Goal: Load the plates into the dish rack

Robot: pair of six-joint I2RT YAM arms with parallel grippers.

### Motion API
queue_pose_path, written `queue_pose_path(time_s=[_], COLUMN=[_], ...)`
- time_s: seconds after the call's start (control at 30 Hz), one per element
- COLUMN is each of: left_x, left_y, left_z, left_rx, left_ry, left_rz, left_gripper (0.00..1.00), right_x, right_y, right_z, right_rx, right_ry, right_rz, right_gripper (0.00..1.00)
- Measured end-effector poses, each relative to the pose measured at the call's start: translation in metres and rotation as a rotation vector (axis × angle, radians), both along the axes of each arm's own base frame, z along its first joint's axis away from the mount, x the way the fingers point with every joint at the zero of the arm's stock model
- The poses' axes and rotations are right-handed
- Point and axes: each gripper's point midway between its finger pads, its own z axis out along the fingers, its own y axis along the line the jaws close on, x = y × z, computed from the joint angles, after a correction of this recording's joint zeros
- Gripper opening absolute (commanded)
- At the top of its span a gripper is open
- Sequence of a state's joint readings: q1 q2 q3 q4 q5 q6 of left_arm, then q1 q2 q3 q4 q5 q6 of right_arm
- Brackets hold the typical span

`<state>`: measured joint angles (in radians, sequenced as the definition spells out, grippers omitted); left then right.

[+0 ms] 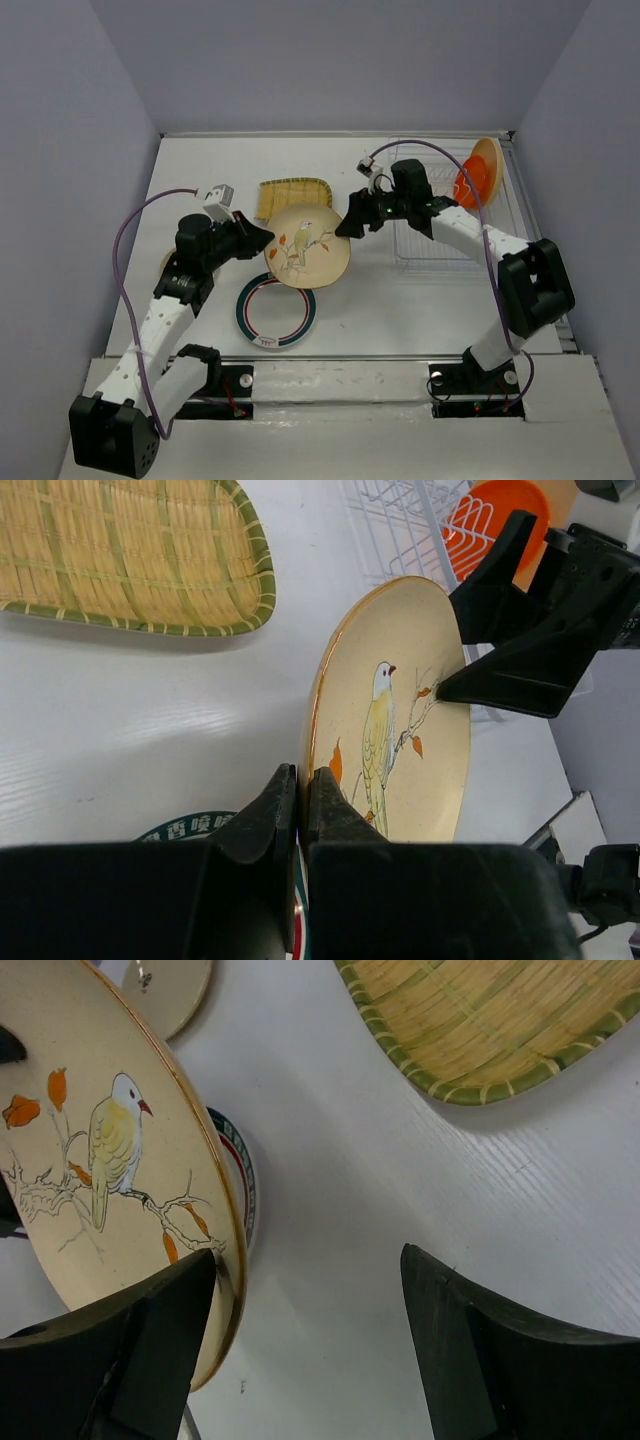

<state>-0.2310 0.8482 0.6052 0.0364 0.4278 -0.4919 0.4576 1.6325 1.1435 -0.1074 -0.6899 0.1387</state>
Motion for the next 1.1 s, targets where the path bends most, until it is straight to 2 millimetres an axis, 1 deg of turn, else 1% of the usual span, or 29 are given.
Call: queue_pose_path(time_s=[0.03,0.1,0.13,0.3,0.33,0.37,0.4,0.43,0.47,0.5,0.53,0.57,0.6,0.63,0.67,0.7,0.77,0.83,0.87,0.9,0.93,0.97,1.0,1.03,1.07,1.1], left_x=[-0.001,-0.003,-0.004,-0.01,-0.011,-0.012,-0.012,-0.013,-0.016,-0.015,-0.016,-0.016,-0.017,-0.017,-0.017,-0.019,-0.023,-0.028,-0.031,-0.032,-0.034,-0.034,-0.034,-0.034,-0.035,-0.035], left_y=[0.0,-0.001,-0.001,-0.007,-0.009,-0.009,-0.01,-0.012,-0.016,-0.016,-0.018,-0.019,-0.02,-0.02,-0.019,-0.02,-0.019,-0.016,-0.013,-0.01,-0.009,-0.007,-0.004,-0.003,-0.001,-0.001], left_z=[0.002,0.005,0.007,0.019,0.022,0.024,0.027,0.03,0.039,0.047,0.056,0.06,0.063,0.067,0.072,0.075,0.083,0.087,0.089,0.09,0.091,0.09,0.086,0.079,0.074,0.071], left_rx=[-0.002,-0.01,-0.014,-0.036,-0.041,-0.044,-0.045,-0.05,-0.063,-0.06,-0.061,-0.057,-0.054,-0.042,-0.024,-0.018,0.013,0.046,0.064,0.083,0.091,0.104,0.118,0.134,0.147,0.155], left_ry=[-0.006,-0.014,-0.019,-0.047,-0.054,-0.061,-0.068,-0.076,-0.099,-0.129,-0.151,-0.159,-0.172,-0.191,-0.216,-0.23,-0.276,-0.311,-0.326,-0.341,-0.354,-0.366,-0.366,-0.357,-0.351,-0.344], left_rz=[-0.006,-0.019,-0.028,-0.076,-0.087,-0.093,-0.101,-0.11,-0.141,-0.133,-0.137,-0.141,-0.143,-0.141,-0.136,-0.139,-0.13,-0.106,-0.091,-0.073,-0.066,-0.054,-0.04,-0.034,-0.03,-0.031], left_gripper=[0.05,0.05,0.05,0.05,0.05,0.05,0.05,0.06,0.17,0.28,0.42,0.67,0.77,0.93,0.99,0.99,0.99,0.99,0.99,0.99,0.99,0.99,0.99,0.99,0.99,0.99], right_x=[-0.002,-0.01,-0.016,-0.043,-0.048,-0.052,-0.056,-0.058,-0.048,-0.045,-0.045,-0.045,-0.047,-0.048,-0.048,-0.049,-0.039,-0.016,-0.001,0.01,0.031,0.044,0.059,0.068,0.082,0.089], right_y=[0.001,0.009,0.013,0.026,0.028,0.029,0.03,0.031,0.031,0.03,0.029,0.029,0.028,0.027,0.023,0.023,0.014,-0.001,-0.013,-0.023,-0.047,-0.066,-0.091,-0.109,-0.141,-0.161], right_z=[0.0,0.009,0.014,0.035,0.041,0.048,0.053,0.058,0.059,0.059,0.059,0.063,0.068,0.071,0.074,0.077,0.087,0.107,0.118,0.126,0.142,0.151,0.158,0.165,0.17,0.172], right_rx=[0.004,0.074,0.118,0.305,0.343,0.38,0.409,0.431,0.445,0.456,0.467,0.475,0.482,0.479,0.47,0.466,0.42,0.362,0.327,0.298,0.244,0.204,0.145,0.108,0.028,-0.028], right_ry=[0.008,0.027,0.041,0.123,0.129,0.136,0.143,0.161,0.177,0.172,0.185,0.182,0.177,0.18,0.177,0.172,0.135,0.059,0.007,-0.038,-0.124,-0.176,-0.228,-0.266,-0.312,-0.342], right_rz=[0.006,0.055,0.081,0.197,0.224,0.252,0.276,0.285,0.23,0.227,0.231,0.233,0.238,0.235,0.219,0.214,0.141,0.0,-0.092,-0.162,-0.304,-0.399,-0.519,-0.598,-0.736,-0.821], right_gripper=[0.65,0.56,0.48,0.46,0.43,0.34,0.08,0.07,0.07,0.07,0.07,0.07,0.07,0.07,0.07,0.07,0.07,0.07,0.07,0.07,0.07,0.07,0.07,0.07,0.07,0.07])
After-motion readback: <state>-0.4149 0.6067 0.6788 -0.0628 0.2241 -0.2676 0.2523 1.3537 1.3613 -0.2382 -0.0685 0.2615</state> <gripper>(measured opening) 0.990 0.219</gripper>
